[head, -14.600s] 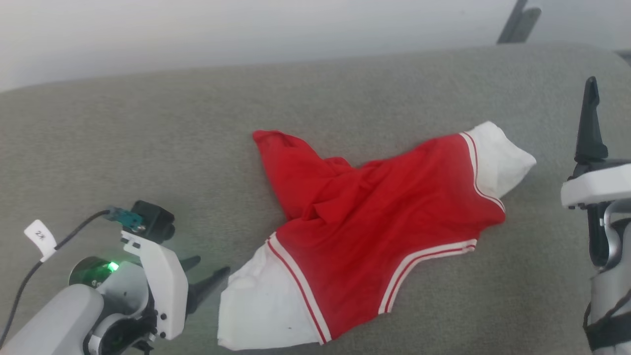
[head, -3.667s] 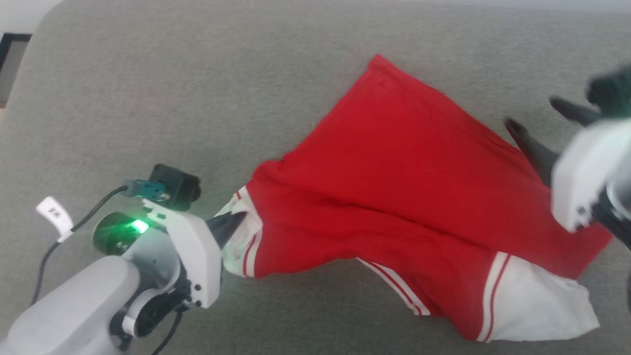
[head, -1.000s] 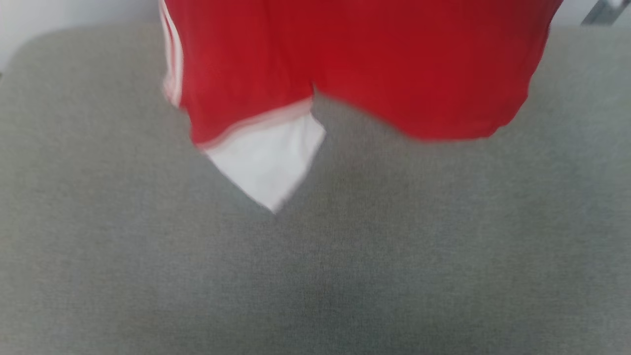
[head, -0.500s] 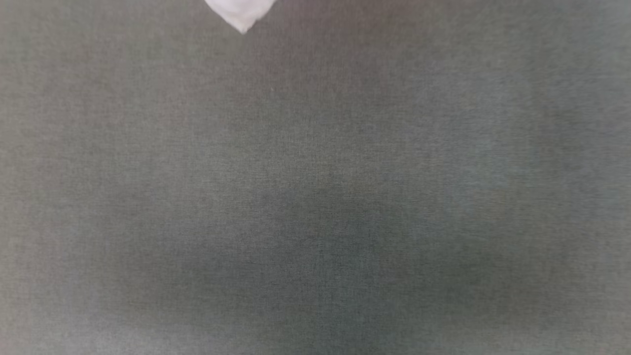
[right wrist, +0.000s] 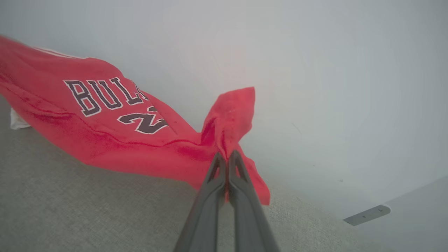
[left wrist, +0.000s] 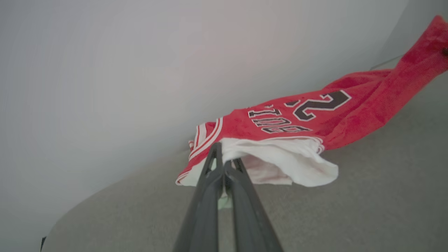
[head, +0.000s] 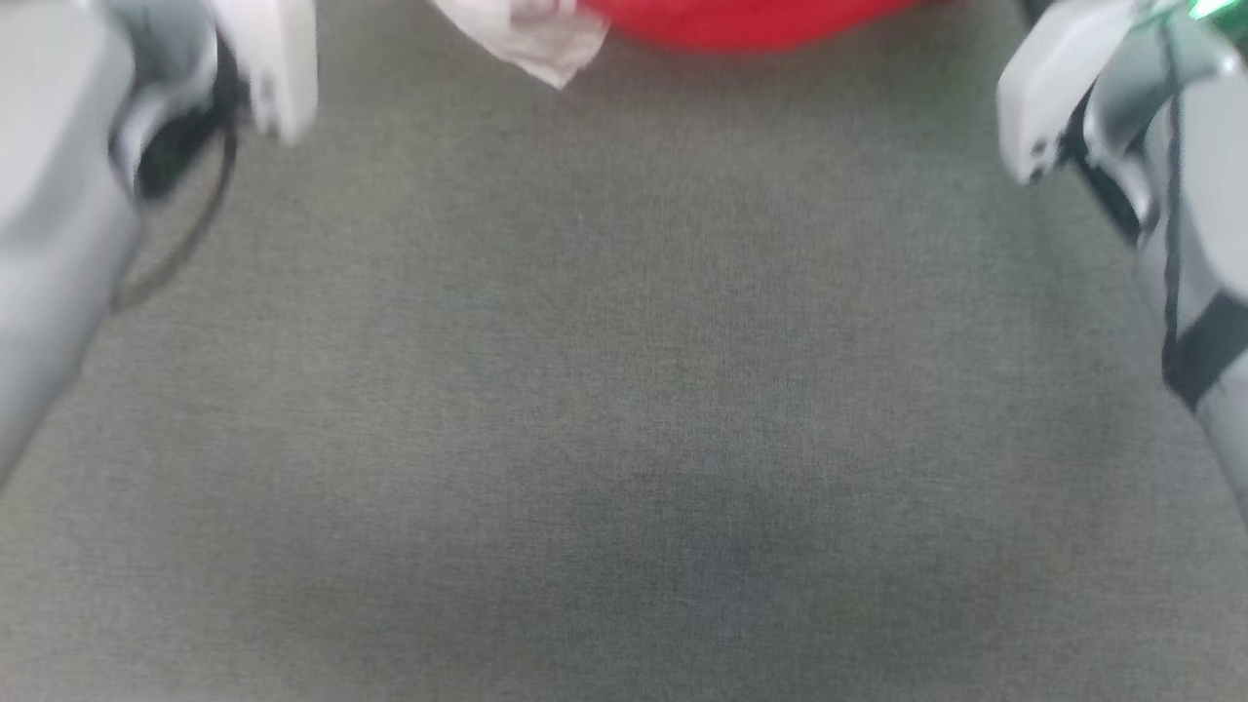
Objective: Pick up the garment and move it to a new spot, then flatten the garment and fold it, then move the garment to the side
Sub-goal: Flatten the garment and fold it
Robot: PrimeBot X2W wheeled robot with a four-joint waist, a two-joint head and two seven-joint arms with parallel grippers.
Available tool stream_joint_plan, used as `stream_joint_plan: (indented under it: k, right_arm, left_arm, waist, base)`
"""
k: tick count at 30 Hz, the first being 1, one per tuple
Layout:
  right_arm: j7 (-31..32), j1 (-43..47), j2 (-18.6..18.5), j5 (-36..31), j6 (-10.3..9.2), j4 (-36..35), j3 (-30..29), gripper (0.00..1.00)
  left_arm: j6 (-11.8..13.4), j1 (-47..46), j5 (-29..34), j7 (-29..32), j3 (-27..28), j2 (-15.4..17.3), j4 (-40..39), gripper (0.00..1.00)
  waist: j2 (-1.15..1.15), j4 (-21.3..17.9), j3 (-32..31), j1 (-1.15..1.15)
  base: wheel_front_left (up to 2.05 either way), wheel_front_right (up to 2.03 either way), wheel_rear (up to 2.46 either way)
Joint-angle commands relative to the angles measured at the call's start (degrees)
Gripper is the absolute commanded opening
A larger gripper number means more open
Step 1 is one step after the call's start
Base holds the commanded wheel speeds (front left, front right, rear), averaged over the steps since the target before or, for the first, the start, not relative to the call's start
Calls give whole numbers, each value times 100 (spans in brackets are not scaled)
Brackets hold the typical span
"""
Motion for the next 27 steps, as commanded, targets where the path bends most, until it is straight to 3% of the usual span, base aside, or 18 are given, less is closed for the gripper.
stream_joint_plan:
  k: [1,5,8,12,13,21,27]
  right_arm:
    - [107,413,-181,416,-8,-243,255,0]
    - [311,1027,-510,1051,-8,-797,508,0]
    - [546,1583,-801,1459,-8,-1298,659,0]
    - [822,2342,-1183,1907,-8,-2028,654,0]
    - [822,2342,-1183,1907,-8,-2028,654,0]
    - [1312,3970,-1780,2383,-8,-3376,308,0]
    - [1839,5153,-2080,2705,-8,-4388,90,0]
  left_arm:
    - [10,485,-373,319,-138,236,-399,0]
    - [32,1187,-817,766,-249,638,-945,0]
    - [265,1688,-991,1008,-340,862,-1539,0]
    - [786,2376,-1222,1230,-425,1287,-2535,0]
    - [786,2376,-1222,1230,-425,1287,-2535,0]
    - [1960,3547,-1458,1547,-667,2211,-4653,0]
    - [2688,4178,-1576,1712,-868,2719,-5725,0]
  waist:
    - [0,55,-313,0]
    - [0,97,-580,0]
    - [0,142,-757,0]
    - [0,189,-924,0]
    - [0,189,-924,0]
    - [0,282,-1081,0]
    - [0,312,-1107,0]
  base:
    - [0,0,0]
    - [0,0,0]
    - [0,0,0]
    - [0,0,0]
    - [0,0,0]
    - [0,0,0]
    - [0,0,0]
